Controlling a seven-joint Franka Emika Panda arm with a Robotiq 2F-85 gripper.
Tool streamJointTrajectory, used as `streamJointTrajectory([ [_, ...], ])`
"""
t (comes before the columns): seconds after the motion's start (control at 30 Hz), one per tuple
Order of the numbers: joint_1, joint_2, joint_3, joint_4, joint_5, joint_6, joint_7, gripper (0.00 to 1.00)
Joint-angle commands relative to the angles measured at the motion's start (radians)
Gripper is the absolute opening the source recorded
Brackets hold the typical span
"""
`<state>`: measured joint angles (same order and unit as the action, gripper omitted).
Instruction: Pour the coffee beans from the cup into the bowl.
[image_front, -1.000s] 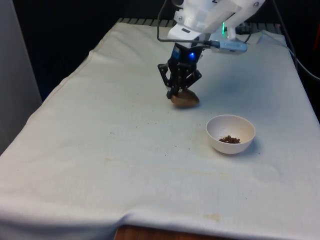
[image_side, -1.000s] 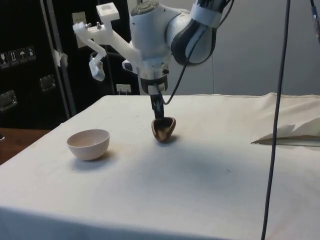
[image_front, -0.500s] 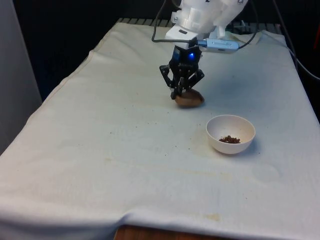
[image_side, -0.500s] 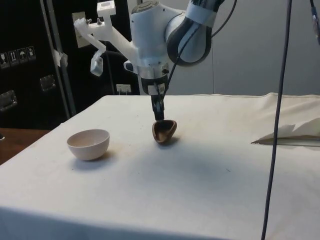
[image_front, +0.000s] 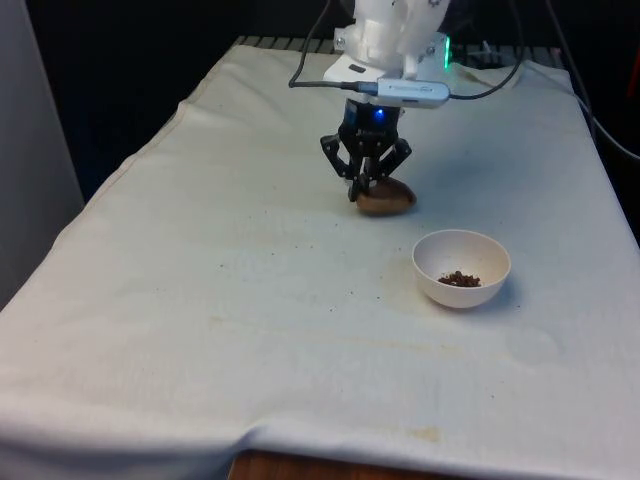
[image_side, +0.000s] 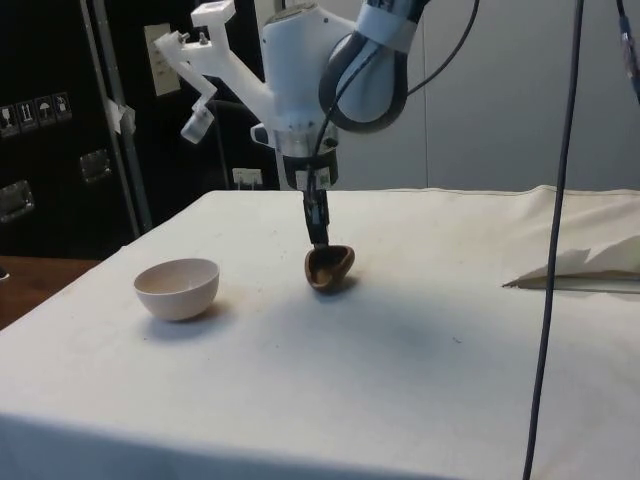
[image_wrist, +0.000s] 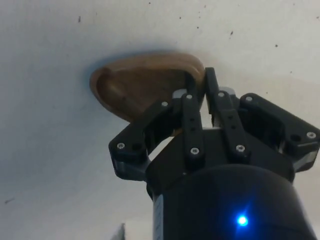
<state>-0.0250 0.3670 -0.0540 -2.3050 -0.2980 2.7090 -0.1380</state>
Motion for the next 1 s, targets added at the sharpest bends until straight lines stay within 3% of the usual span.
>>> streamJointTrajectory([
  [0.0,-0.015,0.002,0.019,-0.004,0.03,0.008,-0.022,0.0],
  [0.07,-0.016,0.003,0.02,-0.004,0.056,0.007,-0.039,0.0],
  [0.1,0.0,0.002,0.0,0.0,0.038,0.0,-0.026,0.0],
  [0.13,-0.016,0.004,0.02,-0.004,0.069,0.006,-0.048,0.0],
  [0.4,-0.019,0.022,0.018,0.011,0.207,0.003,-0.156,0.0],
  [0.43,-0.002,0.018,-0.002,0.01,0.181,0.0,-0.135,0.0],
  [0.47,-0.02,0.023,0.018,0.013,0.221,0.002,-0.167,0.0],
  [0.7,-0.022,0.029,0.01,0.022,0.33,-0.007,-0.262,0.0],
  [0.73,-0.004,0.028,-0.01,0.02,0.311,-0.002,-0.246,0.0],
  [0.77,-0.021,0.029,0.008,0.023,0.344,-0.008,-0.274,0.0],
  [0.87,-0.019,0.029,0.003,0.025,0.378,-0.011,-0.305,0.09],
  [0.97,-0.016,0.03,-0.002,0.028,0.408,-0.016,-0.331,0.29],
])
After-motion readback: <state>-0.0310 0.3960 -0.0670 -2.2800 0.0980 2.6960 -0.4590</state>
